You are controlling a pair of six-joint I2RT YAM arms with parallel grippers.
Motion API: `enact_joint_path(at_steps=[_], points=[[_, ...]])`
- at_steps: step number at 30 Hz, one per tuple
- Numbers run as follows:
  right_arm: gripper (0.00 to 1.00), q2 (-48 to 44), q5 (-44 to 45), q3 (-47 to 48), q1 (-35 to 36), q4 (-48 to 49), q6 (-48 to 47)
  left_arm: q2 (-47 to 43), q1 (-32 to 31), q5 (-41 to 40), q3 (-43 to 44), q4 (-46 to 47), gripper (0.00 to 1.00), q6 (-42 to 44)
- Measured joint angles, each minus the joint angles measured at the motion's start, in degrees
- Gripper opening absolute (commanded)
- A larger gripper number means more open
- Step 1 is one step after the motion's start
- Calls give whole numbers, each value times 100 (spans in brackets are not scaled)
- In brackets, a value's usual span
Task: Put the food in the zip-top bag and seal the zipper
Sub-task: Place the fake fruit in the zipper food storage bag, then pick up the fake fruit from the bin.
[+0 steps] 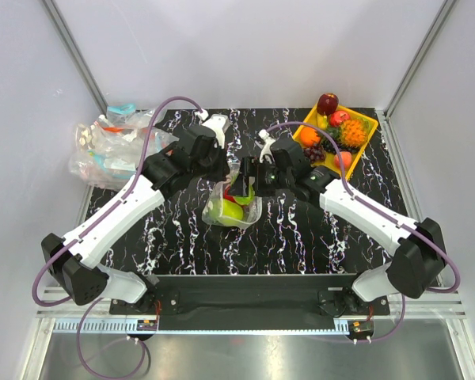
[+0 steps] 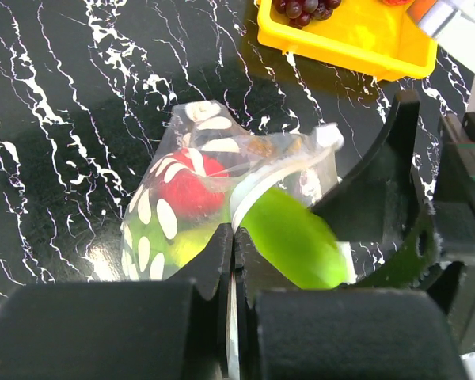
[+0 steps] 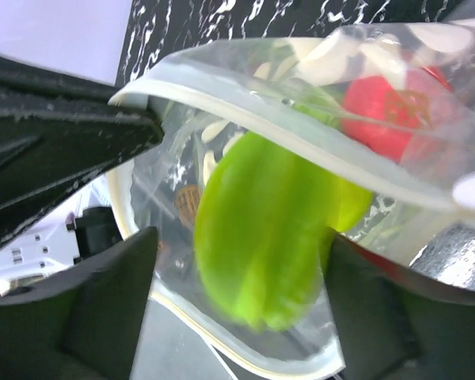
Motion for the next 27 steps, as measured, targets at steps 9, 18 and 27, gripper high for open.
enact_joint_path(at_steps=[9,18,27], points=[[91,28,278,262,0,-140,7,0,109,68,-9,-2,0,0],[75,-243,1143,564,9,-975,-232,-2,214,127,-94,42,0,2],[70,-557,2120,621,-326,-1674,-640,-2,229,133,-101,28,0,22]])
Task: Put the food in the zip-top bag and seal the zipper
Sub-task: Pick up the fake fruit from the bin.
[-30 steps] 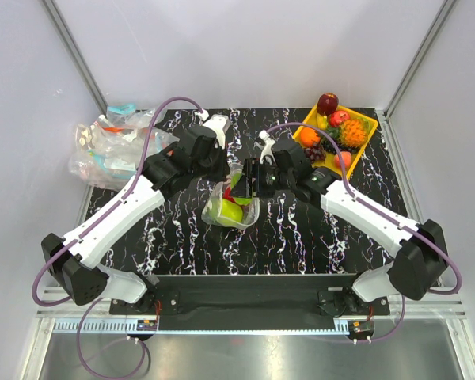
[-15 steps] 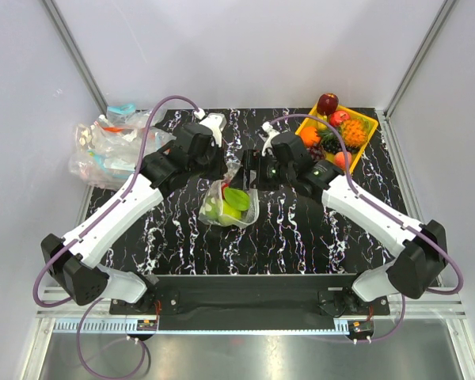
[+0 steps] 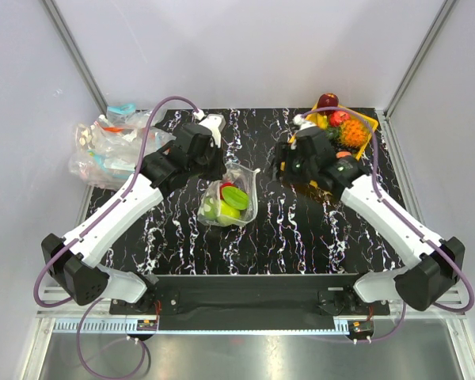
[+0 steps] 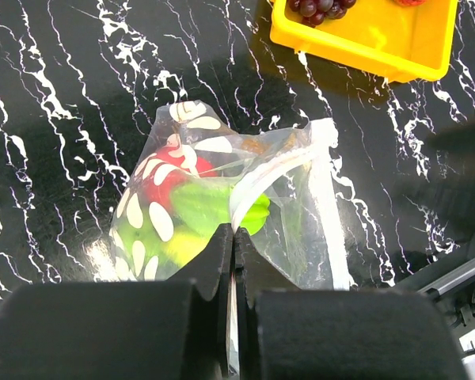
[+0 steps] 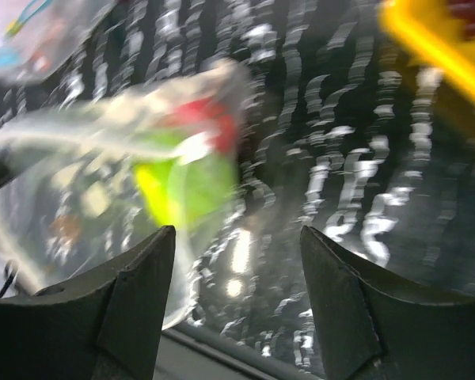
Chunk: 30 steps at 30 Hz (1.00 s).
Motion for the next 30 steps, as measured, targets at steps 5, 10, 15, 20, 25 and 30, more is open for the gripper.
enact_joint_path(at_steps=[5,10,15,20,25,30], points=[[71,2,136,-2,-1384,-144,-240,0,0,-9,2,-127,0,48],[70,225,485,81,-2267,-212,-398,0,0,-11,2,-245,0,164],[70,793,695,247,-2761,-199,-514,-9,0,-11,-11,-229,0,282],[72,1526,1071,525,-3082,-103,-699,-133,0,-11,-219,-42,0,356],[73,2256,1416,907,-3189,-26,-844,-208,0,-11,-236,-11,0,428],[73,2896,1609,1123,-3300,221,-938,-422,0,-11,-330,87,0,470]])
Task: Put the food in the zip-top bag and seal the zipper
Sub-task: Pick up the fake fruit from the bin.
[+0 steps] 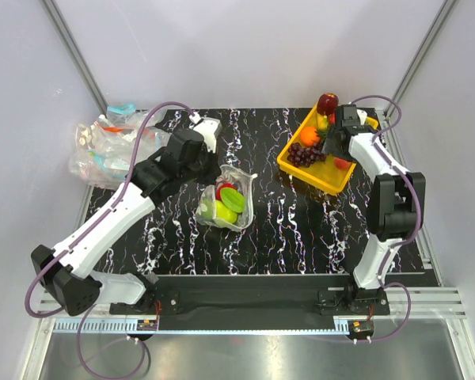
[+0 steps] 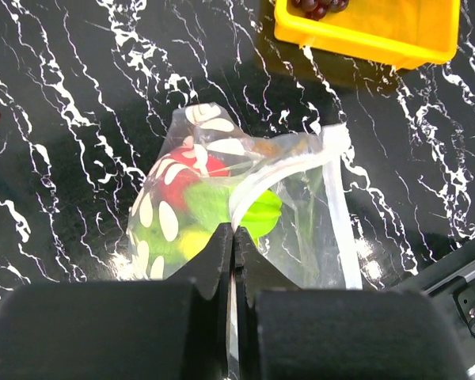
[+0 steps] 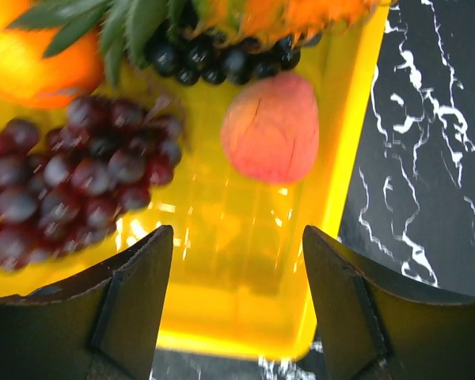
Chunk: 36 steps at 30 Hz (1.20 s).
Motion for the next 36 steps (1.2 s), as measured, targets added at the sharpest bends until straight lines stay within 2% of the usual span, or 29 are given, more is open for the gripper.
enact_joint_path(at_steps=[3,7,16,21,23,29,36], points=[[74,372,114,153,-57,129,-33,-173,2,-4,-131,52,0,24],[79,774,297,345,-120,297,-59,-297,4,-22,-236,129,0,31],[80,1353,603,595,-221,579,-101,-308,4,-17,-326,267,0,109],[63,1561,667,680,-232,664,-105,-308,4,-13,-334,269,0,140],[61,1543,697,664,-232,745,-90,-308,4,-9,-361,275,0,153],[55,970,570,59,-232,914,-28,-308,4,4,-422,291,0,157],[49,-907,-369,-761,-133,914,52,-382,7,4,-468,310,0,164]])
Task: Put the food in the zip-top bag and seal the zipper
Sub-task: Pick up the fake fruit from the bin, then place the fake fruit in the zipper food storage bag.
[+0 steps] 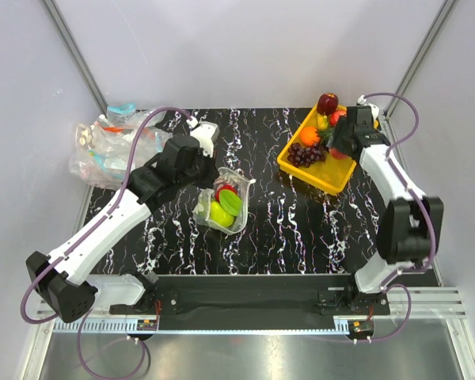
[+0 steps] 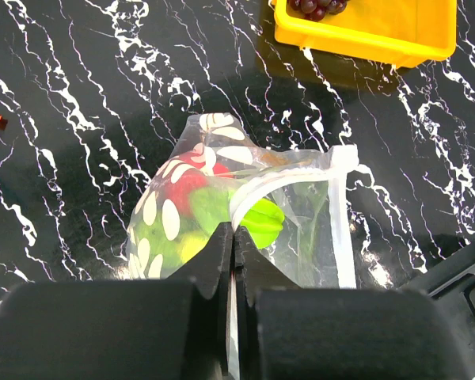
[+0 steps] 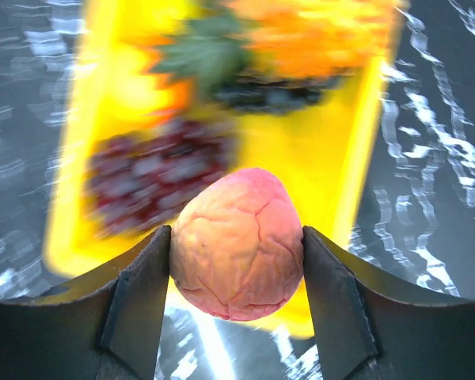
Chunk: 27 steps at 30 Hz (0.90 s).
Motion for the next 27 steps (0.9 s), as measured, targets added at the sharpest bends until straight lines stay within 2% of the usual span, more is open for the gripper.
enact_joint_path(at_steps=[4,17,22,27], points=[[47,-977,-474,-225,553,0,-20,-9,20,17,-42,0,0,11],[42,-3141,-1816,-1639,3316,92,44,-4,343,323,-42,11,0,0],[41,-3379,-1930,-1663,4120,411,114,15,474,505,-46,22,0,-20],[39,-2815,-1878,-1556,4592,627,162,31,527,586,-46,55,0,-22]])
